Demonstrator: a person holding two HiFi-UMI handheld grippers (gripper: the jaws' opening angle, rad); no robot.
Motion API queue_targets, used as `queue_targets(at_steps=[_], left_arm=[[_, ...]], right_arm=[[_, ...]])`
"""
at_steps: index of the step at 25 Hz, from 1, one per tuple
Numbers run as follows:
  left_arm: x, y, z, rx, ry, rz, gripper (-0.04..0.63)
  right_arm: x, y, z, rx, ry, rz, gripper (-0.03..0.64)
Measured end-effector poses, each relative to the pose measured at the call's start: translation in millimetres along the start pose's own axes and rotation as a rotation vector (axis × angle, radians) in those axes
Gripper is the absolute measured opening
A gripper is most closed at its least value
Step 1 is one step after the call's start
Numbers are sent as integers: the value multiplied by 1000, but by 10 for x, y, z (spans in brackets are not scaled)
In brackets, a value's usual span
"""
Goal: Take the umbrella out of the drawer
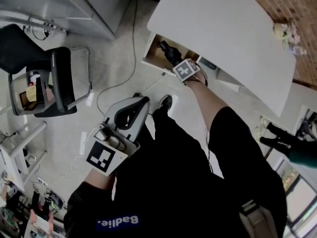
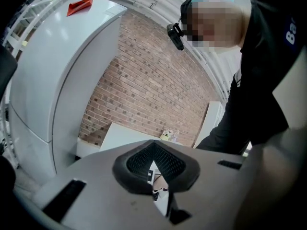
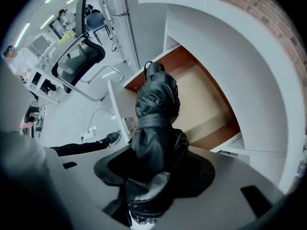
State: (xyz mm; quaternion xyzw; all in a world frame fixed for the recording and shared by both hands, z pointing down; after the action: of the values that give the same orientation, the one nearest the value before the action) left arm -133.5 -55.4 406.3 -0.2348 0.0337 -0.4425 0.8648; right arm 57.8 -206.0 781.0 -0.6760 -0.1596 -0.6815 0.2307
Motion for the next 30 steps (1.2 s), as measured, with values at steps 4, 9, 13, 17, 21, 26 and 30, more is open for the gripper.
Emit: queue_targets(at_steps=[4, 9, 13, 17, 21, 26, 30], left_arm=[[-12, 39, -103, 15, -6, 14, -2], [-2, 122, -256, 49, -16, 40, -2], [22, 210, -392, 73, -9, 65, -2], [71, 342, -499, 91, -5, 94, -2], [94, 473, -698, 95, 34, 137, -2], [123, 601, -724, 92, 43, 183, -2], [191, 683, -702, 128, 2, 202, -2]], right_arm=[[-241, -107, 101, 35, 47, -38, 252], [-575, -427, 128, 145, 157, -225, 252], [-971, -299, 73, 146, 268, -166, 252], [-1371, -297, 107, 150, 351, -167, 252], [-1793, -306, 132, 209, 434, -170, 252], [-2381, -266, 202, 317, 569, -199, 252], [-2797, -188, 309, 406, 673, -216, 252]])
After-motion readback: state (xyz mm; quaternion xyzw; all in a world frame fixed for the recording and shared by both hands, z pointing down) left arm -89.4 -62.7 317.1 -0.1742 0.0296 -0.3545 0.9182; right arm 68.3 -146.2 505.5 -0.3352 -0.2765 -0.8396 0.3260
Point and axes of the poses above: the fingertips, and each gripper's own axes: x forward along the fingers, y to its right, z out of its underside, the point moved 3 cm from there along -x, backward along the fingers, and after that the axes turned 3 degrees about z, right-handed, at the moved point
